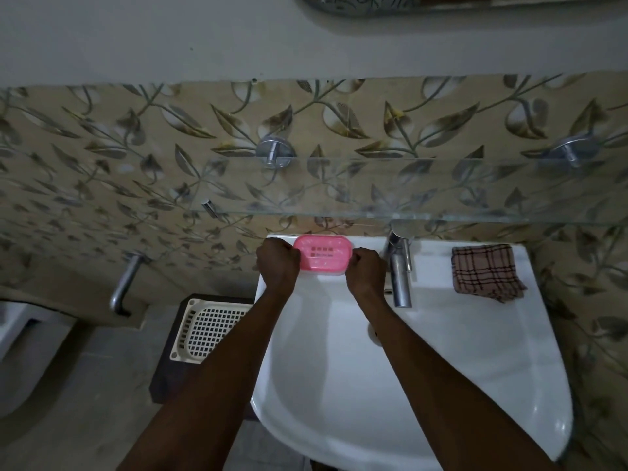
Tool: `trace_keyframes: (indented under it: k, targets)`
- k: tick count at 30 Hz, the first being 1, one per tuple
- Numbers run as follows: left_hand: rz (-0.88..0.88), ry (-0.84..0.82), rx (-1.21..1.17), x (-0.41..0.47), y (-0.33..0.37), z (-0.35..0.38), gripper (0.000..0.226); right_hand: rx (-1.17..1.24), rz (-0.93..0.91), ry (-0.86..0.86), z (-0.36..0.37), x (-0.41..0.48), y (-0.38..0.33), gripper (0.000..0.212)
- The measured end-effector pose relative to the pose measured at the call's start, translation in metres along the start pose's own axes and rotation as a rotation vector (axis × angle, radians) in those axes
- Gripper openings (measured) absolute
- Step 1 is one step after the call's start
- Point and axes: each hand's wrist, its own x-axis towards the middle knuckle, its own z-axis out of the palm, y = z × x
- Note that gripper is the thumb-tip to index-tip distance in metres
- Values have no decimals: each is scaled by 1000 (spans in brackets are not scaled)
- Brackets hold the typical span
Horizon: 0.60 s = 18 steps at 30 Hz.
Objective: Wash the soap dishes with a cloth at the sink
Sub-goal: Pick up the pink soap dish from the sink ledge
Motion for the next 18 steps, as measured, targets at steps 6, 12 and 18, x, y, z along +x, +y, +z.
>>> trace_keyframes:
  k: [6, 12, 18]
  targets:
    - [-2, -46, 8, 5, -1, 0, 12, -16, -44, 14, -3, 1, -3, 26]
    - [-2, -63, 40, 8, -2, 0, 16, 12, -70, 38, -3, -2, -1, 25]
    - [-14, -121, 98, 13, 0, -2, 27, 73, -6, 51, -7, -1, -8, 24]
